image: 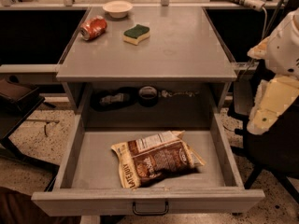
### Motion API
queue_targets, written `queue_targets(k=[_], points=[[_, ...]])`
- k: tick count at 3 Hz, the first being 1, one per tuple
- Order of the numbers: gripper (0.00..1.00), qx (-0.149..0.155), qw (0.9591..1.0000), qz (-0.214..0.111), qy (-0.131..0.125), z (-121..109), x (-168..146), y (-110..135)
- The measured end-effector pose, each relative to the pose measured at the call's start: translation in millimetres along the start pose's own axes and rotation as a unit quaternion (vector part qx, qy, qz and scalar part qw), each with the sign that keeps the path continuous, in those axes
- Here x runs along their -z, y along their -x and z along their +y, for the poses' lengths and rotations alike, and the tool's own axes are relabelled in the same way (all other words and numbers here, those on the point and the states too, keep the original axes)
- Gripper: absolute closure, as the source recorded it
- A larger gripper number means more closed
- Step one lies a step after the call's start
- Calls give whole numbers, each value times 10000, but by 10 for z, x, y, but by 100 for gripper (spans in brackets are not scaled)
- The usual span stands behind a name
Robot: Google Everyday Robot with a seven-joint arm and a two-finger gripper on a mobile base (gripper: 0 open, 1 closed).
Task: Pick brown chip bag from top drawer and place on counter
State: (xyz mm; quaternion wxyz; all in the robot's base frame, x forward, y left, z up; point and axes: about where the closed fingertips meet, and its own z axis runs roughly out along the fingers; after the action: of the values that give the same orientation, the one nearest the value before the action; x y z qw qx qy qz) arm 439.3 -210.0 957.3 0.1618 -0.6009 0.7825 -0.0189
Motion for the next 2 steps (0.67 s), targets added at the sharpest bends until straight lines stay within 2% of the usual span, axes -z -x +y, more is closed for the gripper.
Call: queue_targets(k=[1,2], points=[[0,-88,9989,-300,344,140,-567,69],[0,-207,9969,-531,545,227,-1286,134]])
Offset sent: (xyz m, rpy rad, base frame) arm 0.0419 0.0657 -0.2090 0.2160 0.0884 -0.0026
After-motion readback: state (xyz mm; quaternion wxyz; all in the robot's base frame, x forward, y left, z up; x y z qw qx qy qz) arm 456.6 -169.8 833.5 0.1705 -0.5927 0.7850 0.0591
